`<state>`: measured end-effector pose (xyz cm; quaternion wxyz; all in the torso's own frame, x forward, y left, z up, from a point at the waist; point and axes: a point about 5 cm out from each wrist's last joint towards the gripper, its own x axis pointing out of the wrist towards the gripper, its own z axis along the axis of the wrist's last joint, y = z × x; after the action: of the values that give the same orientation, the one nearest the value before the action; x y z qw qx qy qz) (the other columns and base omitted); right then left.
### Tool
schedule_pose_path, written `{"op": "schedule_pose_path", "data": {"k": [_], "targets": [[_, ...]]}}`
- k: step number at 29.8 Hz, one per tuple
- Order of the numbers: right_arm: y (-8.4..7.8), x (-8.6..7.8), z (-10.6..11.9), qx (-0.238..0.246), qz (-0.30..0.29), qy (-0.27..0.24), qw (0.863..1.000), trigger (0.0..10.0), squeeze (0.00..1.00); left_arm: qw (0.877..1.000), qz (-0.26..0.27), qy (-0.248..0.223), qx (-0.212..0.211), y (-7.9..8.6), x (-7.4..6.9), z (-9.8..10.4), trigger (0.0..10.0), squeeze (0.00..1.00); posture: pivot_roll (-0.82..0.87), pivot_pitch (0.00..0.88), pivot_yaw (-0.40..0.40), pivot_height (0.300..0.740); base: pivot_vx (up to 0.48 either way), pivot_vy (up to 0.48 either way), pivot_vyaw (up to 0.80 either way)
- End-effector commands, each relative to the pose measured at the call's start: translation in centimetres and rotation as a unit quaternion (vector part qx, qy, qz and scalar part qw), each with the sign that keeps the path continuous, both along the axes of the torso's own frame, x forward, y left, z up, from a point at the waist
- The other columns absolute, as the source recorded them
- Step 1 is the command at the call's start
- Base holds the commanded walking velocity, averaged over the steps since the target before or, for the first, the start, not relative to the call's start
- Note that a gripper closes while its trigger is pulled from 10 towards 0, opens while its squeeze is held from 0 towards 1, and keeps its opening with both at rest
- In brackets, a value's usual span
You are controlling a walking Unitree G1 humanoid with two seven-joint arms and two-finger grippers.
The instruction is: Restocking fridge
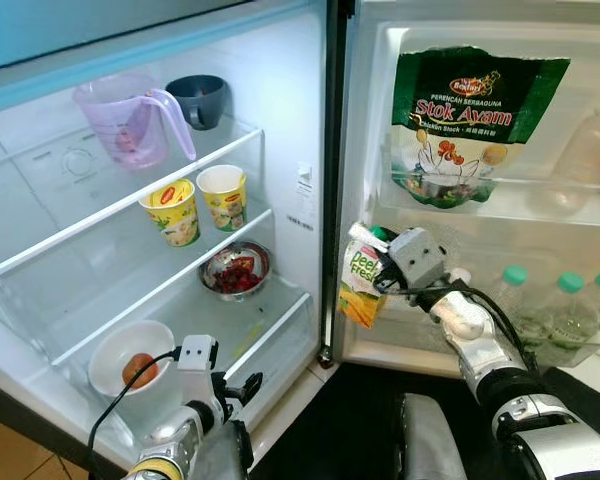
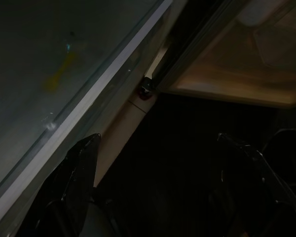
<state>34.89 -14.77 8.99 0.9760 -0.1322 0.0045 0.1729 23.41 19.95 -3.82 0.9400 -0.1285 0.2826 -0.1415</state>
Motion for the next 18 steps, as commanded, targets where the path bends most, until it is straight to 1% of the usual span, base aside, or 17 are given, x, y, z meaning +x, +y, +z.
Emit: {"op": "schedule_pose_path", "data": {"k": [1,2,3,4,8,11,13,15,16,17,18], "targets": [[-1.4,-1.1,-2.9,0.032,-0.043,0.088,0.995,10.0,0.0,1.0,-0.001,0.006,0.006,0.4,-0.4,-0.2,10.0,0.0,-0.04,0.0,0.017,0.456,0.0,0.0,0.0],[-1.8,-1.1,-3.2,0.065,-0.061,0.103,0.991,10.0,0.0,1.0,-0.001,0.005,0.005,0.4,-0.4,-0.2,10.0,0.0,-0.04,0.0,0.017,0.456,0.0,0.0,0.0],[-1.8,-1.1,-3.2,0.065,-0.061,0.103,0.991,10.0,0.0,1.0,-0.001,0.005,0.005,0.4,-0.4,-0.2,10.0,0.0,-0.04,0.0,0.017,0.456,0.0,0.0,0.0],[-2.5,-1.2,-3.6,0.096,-0.089,0.124,0.984,10.0,0.0,1.0,-0.002,0.002,0.005,0.4,-0.2,-0.1,10.0,0.0,-0.04,0.0,0.017,0.456,0.0,0.0,0.0],[-3.0,-1.2,-3.8,0.101,-0.11,0.132,0.98,10.0,0.0,1.0,-0.001,-0.001,0.004,0.4,-0.1,0.1,10.0,0.0,-0.04,0.0,0.015,0.456,0.0,0.0,0.0],[-4.6,-1.0,-3.4,0.143,-0.163,0.134,0.967,10.0,0.0,1.0,0.003,-0.01,-0.002,0.5,0.2,0.3,10.0,0.0,-0.04,0.0,0.023,0.456,0.0,0.0,0.0],[-4.9,-1.0,-3.4,0.152,-0.166,0.137,0.965,10.0,0.0,1.0,0.003,-0.011,-0.003,0.5,0.2,0.3,10.0,0.0,-0.04,0.0,0.025,0.456,0.0,0.0,0.0],[-4.8,-1.0,-3.5,0.153,-0.159,0.141,0.965,10.0,0.0,1.0,0.003,-0.011,-0.003,0.6,0.1,0.3,10.0,0.0,-0.03,0.0,0.024,0.456,0.0,0.0,0.0],[-4.2,-1.4,-4.1,0.149,-0.138,0.154,0.967,10.0,0.0,1.0,0.004,-0.011,-0.002,0.8,0.0,0.3,10.0,0.0,-0.04,0.0,0.031,0.456,0.0,0.0,0.0],[-4.2,-1.4,-4.1,0.149,-0.138,0.154,0.967,10.0,0.0,1.0,0.004,-0.011,-0.002,0.8,0.0,0.3,10.0,0.0,-0.04,0.0,0.031,0.456,0.0,0.0,0.0],[-3.8,-1.5,-4.3,0.146,-0.127,0.161,0.968,10.0,0.0,1.0,0.005,-0.011,-0.001,0.8,0.0,0.3,10.0,0.0,-0.04,0.0,0.031,0.456,0.0,0.0,0.0]]}}
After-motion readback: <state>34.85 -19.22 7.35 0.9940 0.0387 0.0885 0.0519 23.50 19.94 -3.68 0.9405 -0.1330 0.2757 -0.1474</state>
